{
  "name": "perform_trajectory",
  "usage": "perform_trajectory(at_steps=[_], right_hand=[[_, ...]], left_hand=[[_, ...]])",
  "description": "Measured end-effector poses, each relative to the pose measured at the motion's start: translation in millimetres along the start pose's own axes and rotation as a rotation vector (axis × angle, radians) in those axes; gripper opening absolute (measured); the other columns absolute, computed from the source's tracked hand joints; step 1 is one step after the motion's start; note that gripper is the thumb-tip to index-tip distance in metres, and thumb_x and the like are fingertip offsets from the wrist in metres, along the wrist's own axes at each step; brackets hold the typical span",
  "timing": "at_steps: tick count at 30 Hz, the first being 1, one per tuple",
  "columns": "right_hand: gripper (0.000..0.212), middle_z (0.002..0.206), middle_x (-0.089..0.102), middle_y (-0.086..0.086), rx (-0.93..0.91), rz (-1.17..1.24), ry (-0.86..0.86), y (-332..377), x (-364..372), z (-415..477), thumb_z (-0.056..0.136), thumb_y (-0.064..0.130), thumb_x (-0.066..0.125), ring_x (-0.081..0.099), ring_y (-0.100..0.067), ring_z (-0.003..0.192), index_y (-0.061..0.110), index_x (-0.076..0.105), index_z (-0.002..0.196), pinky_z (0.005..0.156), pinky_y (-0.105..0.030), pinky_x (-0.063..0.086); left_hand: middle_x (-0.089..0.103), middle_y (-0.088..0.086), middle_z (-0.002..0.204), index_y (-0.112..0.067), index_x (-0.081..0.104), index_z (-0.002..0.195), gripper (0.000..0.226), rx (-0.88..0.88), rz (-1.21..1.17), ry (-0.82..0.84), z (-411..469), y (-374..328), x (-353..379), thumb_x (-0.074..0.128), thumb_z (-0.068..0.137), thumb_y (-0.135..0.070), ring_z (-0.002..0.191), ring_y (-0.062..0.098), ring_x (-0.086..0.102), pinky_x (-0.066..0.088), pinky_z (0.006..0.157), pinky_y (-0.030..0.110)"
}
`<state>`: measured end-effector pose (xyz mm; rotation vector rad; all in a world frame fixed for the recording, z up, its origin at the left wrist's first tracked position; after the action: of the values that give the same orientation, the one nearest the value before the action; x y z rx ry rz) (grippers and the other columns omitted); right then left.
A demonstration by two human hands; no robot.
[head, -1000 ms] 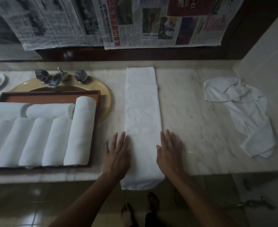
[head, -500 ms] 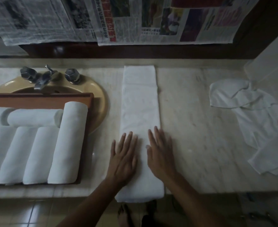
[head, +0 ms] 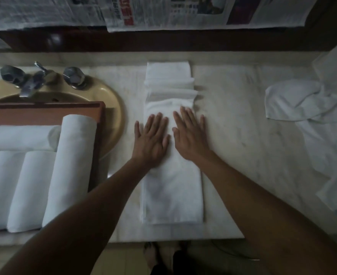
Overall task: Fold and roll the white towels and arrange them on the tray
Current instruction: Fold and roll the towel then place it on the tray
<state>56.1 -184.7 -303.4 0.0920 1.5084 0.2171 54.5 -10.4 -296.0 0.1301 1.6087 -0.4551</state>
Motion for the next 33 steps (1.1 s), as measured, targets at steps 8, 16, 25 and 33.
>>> perform_trajectory(at_steps=[8, 16, 25, 33], right_hand=[[0.058, 0.170, 0.022, -0.008, 0.068, 0.101, -0.127, 18.6, -24.9, -54.8, 0.105, 0.031, 0.039, 0.014, -0.026, 0.158, 0.019, 0.029, 0.161, 0.122, -0.061, 0.011], [0.051, 0.168, 0.028, -0.003, 0.037, 0.047, -0.012, 28.2, -13.3, -159.4, 0.107, 0.035, 0.038, 0.017, -0.025, 0.158, 0.023, 0.041, 0.157, 0.122, -0.065, 0.012], [0.050, 0.164, 0.037, -0.008, -0.036, 0.234, -0.077, 32.5, -31.8, -238.8, 0.110, 0.038, 0.033, 0.024, -0.027, 0.156, 0.016, 0.049, 0.152, 0.124, -0.053, 0.023], [0.054, 0.164, 0.037, -0.009, -0.251, 0.061, -0.001, 27.9, -13.7, -302.4, 0.099, 0.025, 0.047, 0.034, -0.029, 0.151, 0.013, 0.047, 0.152, 0.119, -0.052, 0.028]], left_hand=[[0.013, 0.006, 0.172, -0.016, 0.027, 0.162, 0.060, -0.091, -0.143, -0.165, -63.1, -24.7, -23.2, 0.036, 0.105, -0.032, 0.159, 0.022, 0.006, 0.006, 0.125, 0.059], [0.005, 0.000, 0.173, -0.020, 0.018, 0.164, 0.061, -0.074, -0.138, -0.021, -155.5, -21.8, 0.2, 0.022, 0.108, -0.044, 0.159, 0.021, 0.001, 0.005, 0.125, 0.060], [0.032, 0.010, 0.166, -0.017, 0.040, 0.155, 0.055, -0.034, -0.247, -0.091, -228.0, -40.0, -22.2, 0.044, 0.101, -0.024, 0.155, 0.028, 0.026, 0.030, 0.119, 0.050], [0.052, 0.007, 0.152, -0.014, 0.054, 0.147, 0.070, 0.304, -0.224, 0.022, -277.6, -23.7, -4.0, 0.064, 0.081, 0.003, 0.141, 0.030, 0.048, 0.044, 0.109, 0.043]])
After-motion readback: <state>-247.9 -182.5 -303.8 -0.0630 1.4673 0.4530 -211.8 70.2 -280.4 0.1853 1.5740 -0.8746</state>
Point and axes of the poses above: each hand's wrist, its own z-axis towards the middle knuckle, its own x-axis out of the palm, y = z × x, the point moved 1 cm from there along z, towards the middle knuckle
